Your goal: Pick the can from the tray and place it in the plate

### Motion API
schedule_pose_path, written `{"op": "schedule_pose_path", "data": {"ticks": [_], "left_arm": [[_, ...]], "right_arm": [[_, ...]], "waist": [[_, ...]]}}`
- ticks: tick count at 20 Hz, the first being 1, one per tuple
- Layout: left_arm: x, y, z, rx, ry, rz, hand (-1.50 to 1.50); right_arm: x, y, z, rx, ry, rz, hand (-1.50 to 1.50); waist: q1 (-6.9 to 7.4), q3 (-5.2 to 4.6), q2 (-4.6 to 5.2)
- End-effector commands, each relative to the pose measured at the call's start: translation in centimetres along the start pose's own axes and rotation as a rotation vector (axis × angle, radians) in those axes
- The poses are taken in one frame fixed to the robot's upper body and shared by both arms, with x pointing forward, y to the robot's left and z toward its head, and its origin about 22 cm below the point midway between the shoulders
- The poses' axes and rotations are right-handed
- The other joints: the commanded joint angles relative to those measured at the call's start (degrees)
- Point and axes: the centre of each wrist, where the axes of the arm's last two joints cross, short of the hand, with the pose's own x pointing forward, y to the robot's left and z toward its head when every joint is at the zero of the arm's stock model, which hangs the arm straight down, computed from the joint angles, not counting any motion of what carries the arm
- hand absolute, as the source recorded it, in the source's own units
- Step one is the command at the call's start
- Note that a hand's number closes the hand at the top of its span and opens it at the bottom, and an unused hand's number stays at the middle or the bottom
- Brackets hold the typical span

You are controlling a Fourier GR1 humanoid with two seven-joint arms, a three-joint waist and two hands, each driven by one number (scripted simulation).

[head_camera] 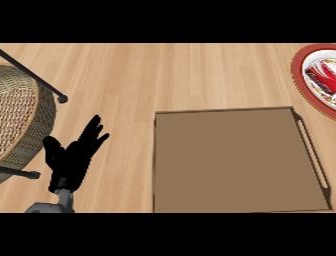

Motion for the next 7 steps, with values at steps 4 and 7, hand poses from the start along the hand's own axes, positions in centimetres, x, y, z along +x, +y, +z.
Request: {"op": "schedule_pose_path", "data": {"ticks": [4, 7], "left_arm": [[-1.7, 0.7, 0.4, 0.006, 0.058, -0.004, 0.00], [-1.9, 0.7, 0.8, 0.010, 0.066, -0.005, 0.00]], "right_arm": [[-1.8, -0.4, 2.7, 0.120, -0.090, -0.051, -1.50], [-2.3, -0.3, 3.1, 0.095, -0.094, -0.047, -1.50]], "waist": [[-0.47, -0.21, 0.11], [0.04, -0.12, 0.03]]}}
